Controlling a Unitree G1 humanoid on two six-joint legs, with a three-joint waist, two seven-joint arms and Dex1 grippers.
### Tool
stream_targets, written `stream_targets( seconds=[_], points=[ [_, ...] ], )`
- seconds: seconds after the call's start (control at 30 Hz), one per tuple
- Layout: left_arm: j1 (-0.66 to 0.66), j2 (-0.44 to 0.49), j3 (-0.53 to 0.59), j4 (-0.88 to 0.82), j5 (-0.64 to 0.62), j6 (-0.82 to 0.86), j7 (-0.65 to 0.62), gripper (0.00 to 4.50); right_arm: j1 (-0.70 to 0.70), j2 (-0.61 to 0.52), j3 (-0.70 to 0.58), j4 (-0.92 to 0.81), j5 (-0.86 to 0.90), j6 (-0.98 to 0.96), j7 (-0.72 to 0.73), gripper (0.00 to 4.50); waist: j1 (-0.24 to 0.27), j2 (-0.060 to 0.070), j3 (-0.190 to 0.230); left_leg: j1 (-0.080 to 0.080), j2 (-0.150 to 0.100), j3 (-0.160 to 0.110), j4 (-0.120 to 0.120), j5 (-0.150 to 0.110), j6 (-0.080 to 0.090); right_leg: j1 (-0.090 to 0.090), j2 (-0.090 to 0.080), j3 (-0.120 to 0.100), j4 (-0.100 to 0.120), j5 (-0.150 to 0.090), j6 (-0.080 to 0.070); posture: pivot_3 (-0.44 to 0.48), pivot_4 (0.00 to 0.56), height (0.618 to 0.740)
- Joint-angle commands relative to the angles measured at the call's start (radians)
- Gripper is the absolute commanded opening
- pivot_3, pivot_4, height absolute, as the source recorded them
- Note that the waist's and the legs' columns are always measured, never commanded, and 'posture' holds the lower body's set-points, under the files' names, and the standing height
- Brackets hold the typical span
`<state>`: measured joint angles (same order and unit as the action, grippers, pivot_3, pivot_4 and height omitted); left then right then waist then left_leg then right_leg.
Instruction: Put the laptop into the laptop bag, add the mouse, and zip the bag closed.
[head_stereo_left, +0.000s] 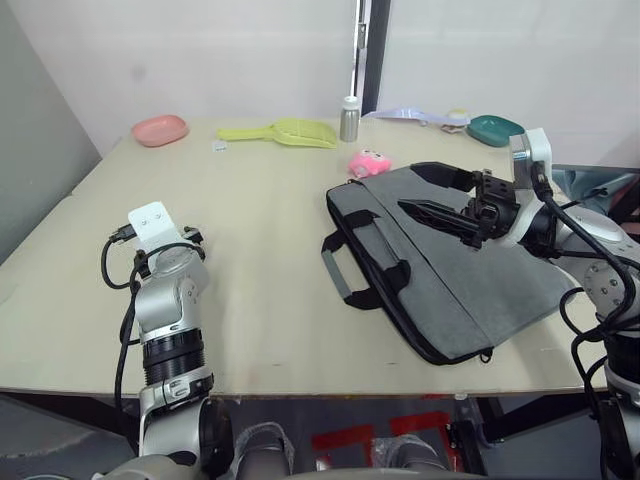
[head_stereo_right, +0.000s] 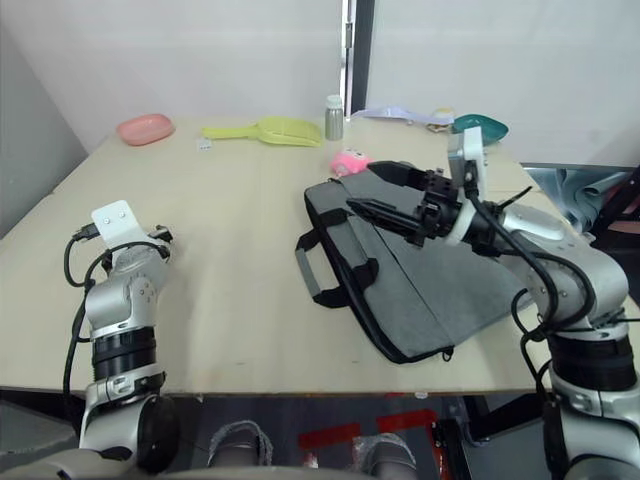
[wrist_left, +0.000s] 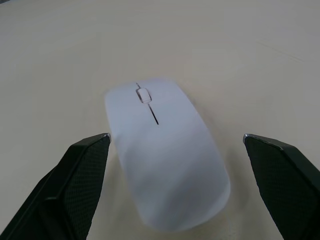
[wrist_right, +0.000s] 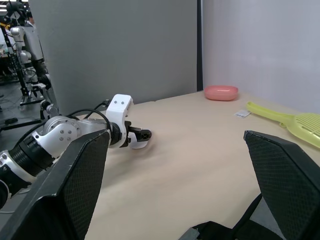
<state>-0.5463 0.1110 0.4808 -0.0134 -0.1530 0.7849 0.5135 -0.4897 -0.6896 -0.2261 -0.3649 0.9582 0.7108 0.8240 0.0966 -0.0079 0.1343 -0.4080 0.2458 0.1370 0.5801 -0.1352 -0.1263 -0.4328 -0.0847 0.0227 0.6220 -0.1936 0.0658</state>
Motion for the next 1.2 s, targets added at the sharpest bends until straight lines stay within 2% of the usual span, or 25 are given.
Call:
stream_targets(
  seconds=[0.03,0.33,0.97,1.07,1.13,1.2],
  points=[
    [-0.021,-0.001,0.018,-0.013,0.011,-0.027,0.023,4.5,0.003,-0.008,-0.031,-0.04,0.022,-0.007,-0.006,4.47,0.0,0.0,0.0,0.0,0.0,0.0,0.0,0.0,0.0,0.0,0.0,0.0,0.0,0.0,0.0,0.0,0.15,0.74],
    [-0.043,-0.017,0.027,0.02,0.006,-0.036,0.035,4.5,0.002,-0.004,-0.026,-0.047,0.029,-0.006,-0.017,4.47,0.001,0.0,0.0,-0.006,0.0,-0.003,0.0,0.0,0.0,-0.001,0.0,-0.003,-0.004,0.001,0.002,0.0,0.15,0.74],
    [-0.048,-0.004,0.036,0.092,0.004,-0.084,0.042,4.5,0.026,-0.016,-0.024,-0.066,0.039,-0.005,-0.023,4.47,0.001,0.0,0.0,-0.007,0.0,-0.004,0.0,0.0,0.0,-0.001,0.0,-0.004,-0.006,0.002,0.003,0.0,0.15,0.74],
    [-0.056,-0.011,0.056,0.103,-0.008,-0.08,0.057,3.7,0.026,-0.016,-0.024,-0.068,0.042,-0.003,-0.025,4.5,0.001,0.0,0.0,-0.007,0.0,-0.004,0.0,0.0,0.0,-0.001,0.0,-0.004,-0.006,0.002,0.003,0.0,0.15,0.74],
    [-0.058,-0.003,0.054,0.111,-0.002,-0.09,0.054,2.93,0.023,-0.018,-0.026,-0.068,0.044,-0.001,-0.026,4.5,0.001,0.0,0.0,-0.007,0.0,-0.004,0.0,0.0,0.0,-0.001,0.0,-0.004,-0.006,0.002,0.003,0.0,0.15,0.74],
    [-0.062,0.003,0.055,0.118,0.0,-0.097,0.051,2.78,0.024,-0.02,-0.029,-0.07,0.046,0.0,-0.029,4.5,0.001,0.0,0.0,-0.007,0.0,-0.004,0.0,0.0,0.0,-0.001,0.0,-0.004,-0.006,0.002,0.003,0.0,0.15,0.74]
  ],
)
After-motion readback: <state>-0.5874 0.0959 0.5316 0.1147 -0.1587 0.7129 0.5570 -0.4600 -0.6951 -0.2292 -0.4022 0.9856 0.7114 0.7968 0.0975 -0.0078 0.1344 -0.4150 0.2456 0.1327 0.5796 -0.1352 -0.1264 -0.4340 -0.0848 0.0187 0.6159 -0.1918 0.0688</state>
